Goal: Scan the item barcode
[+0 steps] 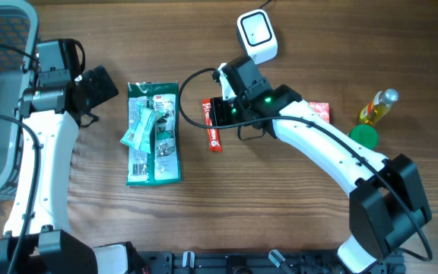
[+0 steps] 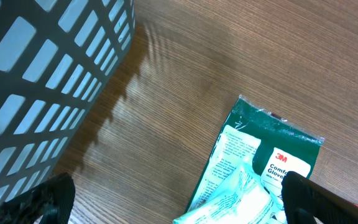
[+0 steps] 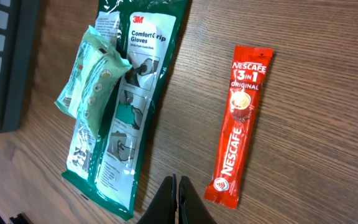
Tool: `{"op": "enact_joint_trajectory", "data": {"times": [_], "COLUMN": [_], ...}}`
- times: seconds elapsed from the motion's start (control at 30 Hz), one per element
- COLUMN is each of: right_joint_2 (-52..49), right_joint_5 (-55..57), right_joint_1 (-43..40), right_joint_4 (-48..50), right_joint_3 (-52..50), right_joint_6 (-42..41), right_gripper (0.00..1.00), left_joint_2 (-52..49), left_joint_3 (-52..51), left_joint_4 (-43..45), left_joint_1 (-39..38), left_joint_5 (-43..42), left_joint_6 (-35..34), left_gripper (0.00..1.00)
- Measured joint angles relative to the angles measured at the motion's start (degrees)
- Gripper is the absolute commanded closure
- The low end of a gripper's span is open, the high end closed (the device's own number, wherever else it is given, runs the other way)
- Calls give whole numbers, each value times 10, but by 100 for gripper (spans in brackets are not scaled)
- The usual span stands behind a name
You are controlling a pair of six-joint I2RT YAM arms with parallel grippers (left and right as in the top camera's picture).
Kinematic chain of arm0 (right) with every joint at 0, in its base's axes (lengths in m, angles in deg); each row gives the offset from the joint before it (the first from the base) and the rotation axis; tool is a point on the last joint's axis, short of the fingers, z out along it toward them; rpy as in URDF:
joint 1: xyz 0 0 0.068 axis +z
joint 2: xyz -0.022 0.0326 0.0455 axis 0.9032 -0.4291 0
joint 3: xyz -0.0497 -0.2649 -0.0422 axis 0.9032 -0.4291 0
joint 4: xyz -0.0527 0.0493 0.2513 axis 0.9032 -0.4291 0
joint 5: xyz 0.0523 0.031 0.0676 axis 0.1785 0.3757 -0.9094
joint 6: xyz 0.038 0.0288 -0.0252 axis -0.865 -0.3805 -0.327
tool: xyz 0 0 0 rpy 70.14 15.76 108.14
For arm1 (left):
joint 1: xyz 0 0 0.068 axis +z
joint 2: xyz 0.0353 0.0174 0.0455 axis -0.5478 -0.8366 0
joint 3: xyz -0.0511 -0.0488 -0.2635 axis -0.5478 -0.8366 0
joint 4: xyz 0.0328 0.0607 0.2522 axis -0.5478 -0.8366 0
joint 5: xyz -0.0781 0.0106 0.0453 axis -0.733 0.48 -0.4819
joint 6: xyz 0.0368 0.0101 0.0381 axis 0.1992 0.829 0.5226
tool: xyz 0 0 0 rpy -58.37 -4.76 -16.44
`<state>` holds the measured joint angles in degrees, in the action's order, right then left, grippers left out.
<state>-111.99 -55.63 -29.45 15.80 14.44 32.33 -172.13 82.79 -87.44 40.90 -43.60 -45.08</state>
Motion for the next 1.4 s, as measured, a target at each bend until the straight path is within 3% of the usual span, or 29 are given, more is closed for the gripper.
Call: {"op": "enact_joint_trajectory", "data": {"times": [1.13, 1.17, 1.27, 1.4], "right_joint_2": [-58, -58, -58, -58], "right_joint_5": [43, 45, 47, 49], "right_joint_1": [47, 47, 47, 47], "right_joint_4": [31, 31, 40, 50], "right_joint_3": [0, 0, 0, 0], "right_joint_6": [30, 30, 33, 37], "right_gripper": [95, 94, 76, 69], "left_joint_2": [0, 0, 0, 0], "left_joint_3": [0, 0, 0, 0], "left_joint_4": [0, 0, 0, 0], "left_joint_1": [0, 0, 0, 0], "left_joint_5": [0, 0, 0, 0], "left_joint_6": [0, 0, 0, 0], "left_gripper": [0, 0, 0, 0]}}
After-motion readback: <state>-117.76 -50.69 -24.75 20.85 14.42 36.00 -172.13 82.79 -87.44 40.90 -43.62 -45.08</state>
